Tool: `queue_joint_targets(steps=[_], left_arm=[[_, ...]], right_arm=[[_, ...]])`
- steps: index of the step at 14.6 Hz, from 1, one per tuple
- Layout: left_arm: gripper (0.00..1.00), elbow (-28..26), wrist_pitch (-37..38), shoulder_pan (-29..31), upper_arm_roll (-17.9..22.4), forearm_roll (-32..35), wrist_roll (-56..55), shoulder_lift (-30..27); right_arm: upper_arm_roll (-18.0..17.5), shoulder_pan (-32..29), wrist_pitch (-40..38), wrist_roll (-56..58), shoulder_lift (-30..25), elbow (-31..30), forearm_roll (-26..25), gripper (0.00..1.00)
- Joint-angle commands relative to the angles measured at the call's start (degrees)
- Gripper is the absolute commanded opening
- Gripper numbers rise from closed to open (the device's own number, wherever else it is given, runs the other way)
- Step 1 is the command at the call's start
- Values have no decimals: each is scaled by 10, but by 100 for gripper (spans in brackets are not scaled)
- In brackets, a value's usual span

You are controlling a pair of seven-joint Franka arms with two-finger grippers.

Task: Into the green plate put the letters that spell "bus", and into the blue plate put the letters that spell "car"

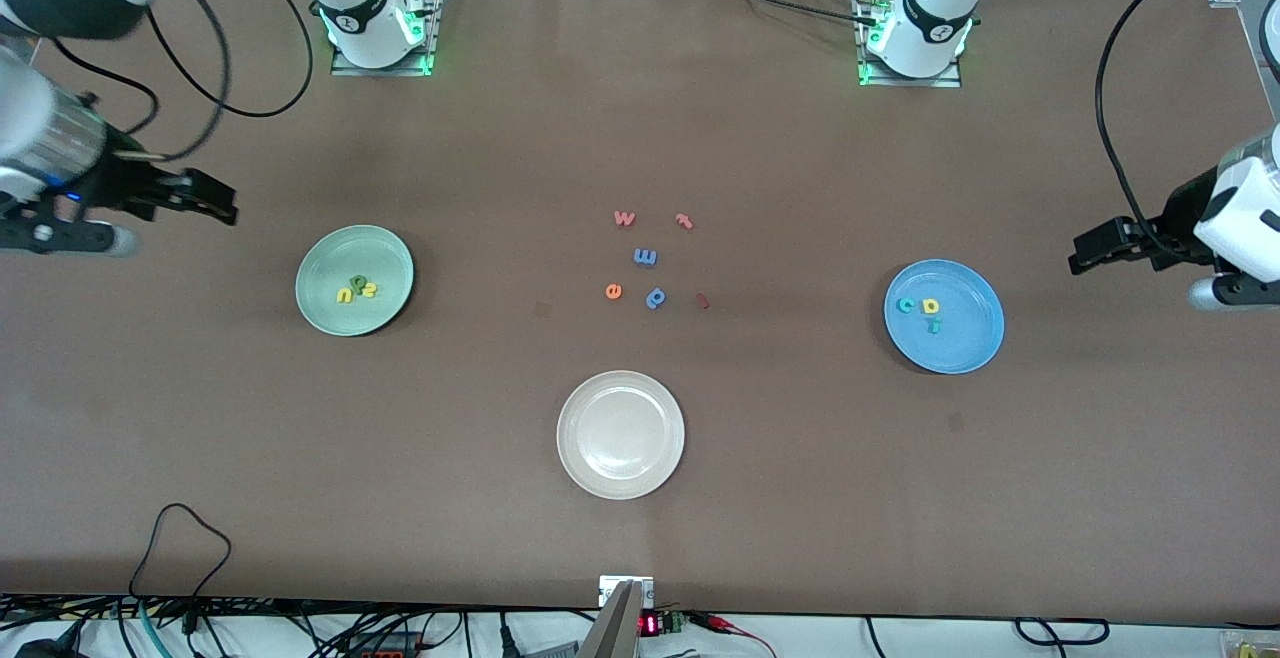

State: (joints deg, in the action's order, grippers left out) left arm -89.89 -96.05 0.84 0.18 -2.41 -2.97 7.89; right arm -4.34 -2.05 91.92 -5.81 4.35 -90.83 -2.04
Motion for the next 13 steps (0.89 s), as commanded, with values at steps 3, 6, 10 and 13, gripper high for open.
queue_joint_targets(steps=[3, 6, 10, 13], left_arm=[[100, -87, -9, -8, 6, 7, 10, -81], [100, -91, 3, -4, 0, 7, 15, -99], [100, -85, 35, -2, 1, 7, 27, -103], [100, -85, 36, -3, -2, 11, 26, -103]], right_arm=[[44, 39, -34, 5, 31, 55, -8, 100], [45, 32, -41, 1, 29, 52, -8, 100], [45, 33, -44, -10, 27, 48, -5, 100], [45, 35, -52, -10, 24, 47, -5, 100]])
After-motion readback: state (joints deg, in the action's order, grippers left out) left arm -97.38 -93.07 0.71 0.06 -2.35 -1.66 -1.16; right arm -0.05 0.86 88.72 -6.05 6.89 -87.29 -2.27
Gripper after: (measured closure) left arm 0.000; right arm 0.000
